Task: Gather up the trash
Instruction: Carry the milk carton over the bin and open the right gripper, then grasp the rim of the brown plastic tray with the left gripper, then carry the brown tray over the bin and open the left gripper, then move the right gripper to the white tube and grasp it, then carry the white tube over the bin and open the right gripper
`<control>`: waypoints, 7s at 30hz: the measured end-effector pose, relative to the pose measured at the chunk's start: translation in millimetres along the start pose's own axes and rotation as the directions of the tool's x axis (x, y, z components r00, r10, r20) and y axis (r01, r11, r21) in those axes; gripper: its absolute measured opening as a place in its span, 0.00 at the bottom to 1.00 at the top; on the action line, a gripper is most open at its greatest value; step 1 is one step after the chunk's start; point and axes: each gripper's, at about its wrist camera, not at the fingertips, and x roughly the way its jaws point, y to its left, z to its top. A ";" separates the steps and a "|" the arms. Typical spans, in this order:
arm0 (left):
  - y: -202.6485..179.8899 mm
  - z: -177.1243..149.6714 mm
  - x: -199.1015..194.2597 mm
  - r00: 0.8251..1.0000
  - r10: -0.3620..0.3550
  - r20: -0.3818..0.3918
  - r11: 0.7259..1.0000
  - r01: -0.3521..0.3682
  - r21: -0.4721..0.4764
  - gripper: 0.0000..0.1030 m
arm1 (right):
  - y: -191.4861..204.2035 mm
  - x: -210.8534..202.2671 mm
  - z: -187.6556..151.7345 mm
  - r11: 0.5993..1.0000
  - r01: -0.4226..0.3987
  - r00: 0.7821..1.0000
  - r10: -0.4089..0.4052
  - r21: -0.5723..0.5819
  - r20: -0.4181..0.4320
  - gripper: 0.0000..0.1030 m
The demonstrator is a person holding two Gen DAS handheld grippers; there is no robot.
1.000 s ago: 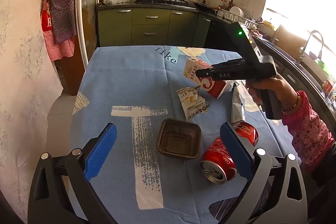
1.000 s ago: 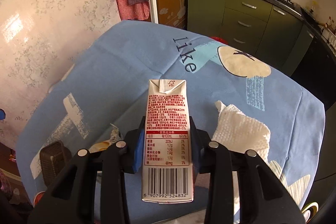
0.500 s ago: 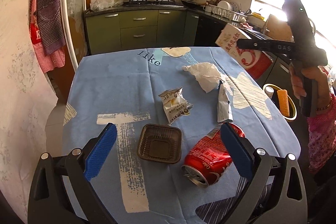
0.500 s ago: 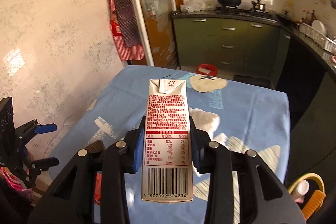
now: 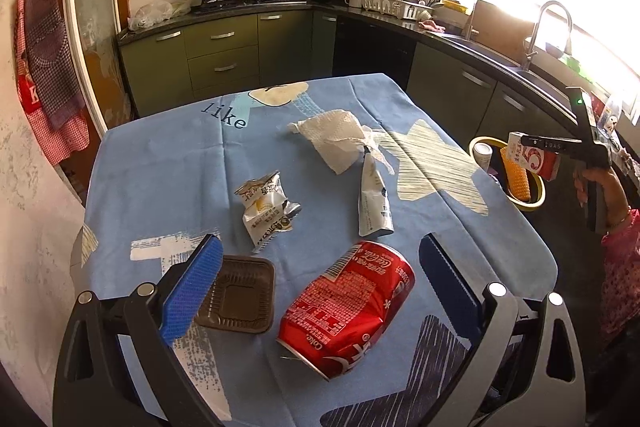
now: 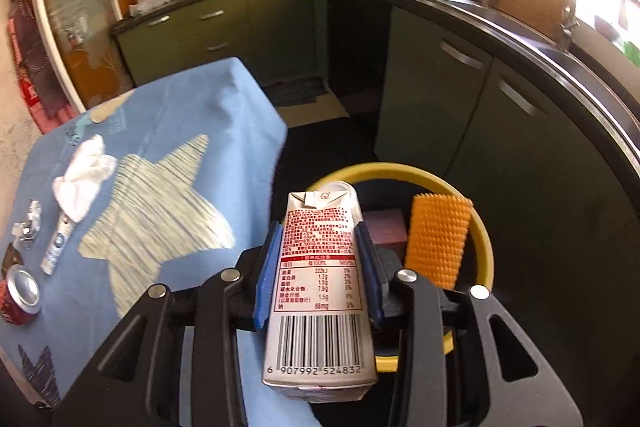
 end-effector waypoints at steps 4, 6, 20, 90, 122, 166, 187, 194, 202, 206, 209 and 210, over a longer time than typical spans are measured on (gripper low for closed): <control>-10.1 3.3 1.1 1.000 0.007 -0.005 1.000 -0.007 0.024 0.94 | -25.1 30.1 -8.5 0.997 0.042 0.998 -0.039 0.065 -0.041 0.24; -12.5 5.1 1.6 1.000 0.011 -0.006 1.000 -0.011 0.028 0.94 | -30.5 40.3 -9.9 0.995 0.067 0.997 -0.064 0.073 -0.047 0.23; 9.4 1.7 3.1 0.997 0.065 -0.029 0.998 -0.065 -0.001 0.95 | -8.8 -5.0 -23.0 0.995 -0.047 0.998 0.042 0.092 0.050 0.32; -319.1 167.5 194.4 0.899 -0.258 -0.353 0.777 0.410 0.477 0.05 | -97.0 -50.1 -131.1 0.935 -0.069 0.995 0.041 0.347 0.088 0.37; -288.0 196.7 114.9 0.955 -0.281 -0.092 0.883 0.295 0.364 0.74 | -58.5 -38.5 -128.4 0.947 -0.158 0.987 0.145 0.281 0.064 0.42; 98.5 -26.4 -54.9 0.983 0.141 0.121 0.967 -0.111 -0.230 0.90 | 296.8 24.7 -36.7 0.868 -0.418 0.899 0.351 -0.269 -0.262 0.46; 89.5 -23.5 -36.7 0.990 0.113 0.090 0.973 -0.092 -0.211 0.90 | 273.3 -1.4 -44.3 0.858 -0.452 0.888 0.407 -0.244 -0.214 0.08; 74.9 -16.1 -38.1 0.989 0.110 0.098 0.978 -0.090 -0.186 0.90 | 240.9 -33.3 -60.2 0.842 -0.483 0.871 0.436 -0.239 -0.227 0.08; 56.3 -10.2 -36.8 0.990 0.096 0.100 0.985 -0.080 -0.154 0.90 | 208.4 -57.9 -89.0 0.847 -0.463 0.877 0.394 -0.262 -0.274 0.08; 48.4 -8.4 -40.5 0.990 0.089 0.109 0.988 -0.074 -0.138 0.90 | 179.4 -73.2 -89.2 0.874 -0.434 0.895 0.391 -0.220 -0.214 0.08; 42.5 -7.5 -44.3 0.990 0.088 0.114 0.989 -0.073 -0.125 0.90 | 145.9 -82.9 -82.1 0.910 -0.380 0.922 0.360 -0.164 -0.142 0.08; 40.6 -7.5 -45.3 0.989 0.087 0.115 0.990 -0.073 -0.121 0.90 | 130.7 -84.5 -78.3 0.926 -0.352 0.934 0.339 -0.134 -0.115 0.08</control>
